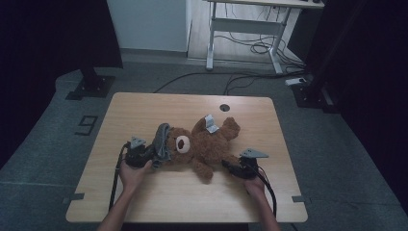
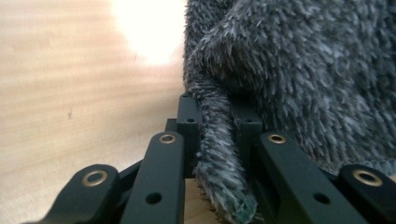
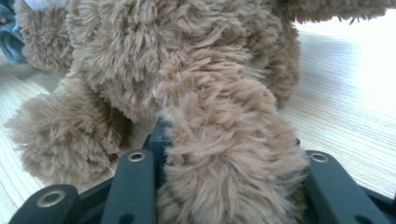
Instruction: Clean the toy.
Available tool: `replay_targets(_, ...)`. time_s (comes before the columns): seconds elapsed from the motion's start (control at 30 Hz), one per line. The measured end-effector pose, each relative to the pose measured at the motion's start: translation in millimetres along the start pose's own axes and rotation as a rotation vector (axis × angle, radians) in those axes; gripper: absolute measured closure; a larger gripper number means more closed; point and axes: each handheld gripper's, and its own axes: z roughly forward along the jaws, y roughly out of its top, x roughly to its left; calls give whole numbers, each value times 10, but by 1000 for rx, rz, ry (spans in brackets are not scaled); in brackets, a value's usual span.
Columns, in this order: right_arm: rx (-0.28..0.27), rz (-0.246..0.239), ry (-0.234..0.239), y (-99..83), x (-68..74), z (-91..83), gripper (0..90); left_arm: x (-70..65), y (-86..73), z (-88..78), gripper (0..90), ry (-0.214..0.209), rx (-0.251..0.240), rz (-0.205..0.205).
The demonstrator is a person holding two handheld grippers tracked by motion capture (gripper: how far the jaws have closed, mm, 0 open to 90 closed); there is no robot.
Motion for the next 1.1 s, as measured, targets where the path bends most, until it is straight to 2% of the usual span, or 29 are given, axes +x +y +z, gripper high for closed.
replay_targets(0.07, 2, 1, 4, 2, -8, 1, 573, -21, 1, 7, 773, 13, 2, 18)
replay_targets(0.13, 0, 4, 5, 1, -10, 2, 572, -23, 16, -8, 773, 12, -2, 16)
replay_targets(0.23, -1, 4, 3, 1, -12, 1, 572, -46, 112, -132, 775, 11, -42, 27)
replay_targets(0.27, 0, 5, 4, 2, -17, 0, 573, -102, 203, -239, 775, 3, -73, 43)
replay_targets(0.37, 0, 6, 5, 3, -18, 1, 572, -180, 288, -319, 776, -10, -98, 61)
replay_targets(0.4, 0, 6, 4, 2, -17, 0, 572, -312, 390, -381, 776, -33, -118, 89)
replay_targets(0.43, 0, 6, 4, 2, -17, 0, 572, -312, 390, -381, 776, -33, -118, 89)
replay_targets(0.47, -1, 5, 4, 2, -14, 0, 572, -430, 461, -402, 776, -63, -130, 106)
replay_targets(0.5, -1, 5, 4, 2, -14, 0, 572, -430, 461, -402, 776, -63, -130, 106)
replay_targets(0.53, -1, 5, 4, 2, -15, 0, 572, -594, 537, -405, 776, -94, -143, 130)
replay_targets(0.57, -1, 5, 4, 2, -15, 0, 572, -594, 537, -405, 776, -94, -143, 130)
replay_targets(0.6, 1, 7, 6, 3, -18, -1, 572, -775, 608, -389, 776, -131, -147, 158)
replay_targets(0.63, 1, 7, 6, 3, -18, -1, 572, -775, 608, -389, 776, -131, -147, 158)
replay_targets(0.73, 0, 7, 7, 2, -21, -2, 572, -1178, 728, -292, 775, -189, -137, 228)
replay_targets(0.77, 0, 7, 7, 2, -21, -2, 572, -1178, 728, -292, 775, -189, -137, 228)
replay_targets(0.83, 1, 7, 7, 3, -19, -3, 572, -1420, 785, -194, 775, -222, -129, 263)
replay_targets(0.9, 1, 6, 6, 2, -16, -5, 571, -1576, 806, -106, 775, -241, -119, 287)
replay_targets(0.93, 0, 7, 6, 2, -15, -4, 571, -1712, 808, -2, 774, -250, -102, 308)
replay_targets(0.97, 0, 7, 6, 2, -15, -4, 571, -1712, 808, -2, 774, -250, -102, 308)
replay_targets(1.0, 0, 5, 5, 2, -15, -6, 571, -1824, 787, 161, 773, -240, -53, 336)
replay_targets(1.03, 0, 5, 5, 2, -15, -6, 571, -1824, 787, 161, 772, -240, -53, 336)
replay_targets(1.07, 2, 5, 4, 1, -14, -9, 571, -1859, 752, 275, 771, -229, -13, 354)
replay_targets(1.1, 2, 5, 4, 1, -14, -9, 571, -1859, 752, 275, 769, -229, -13, 354)
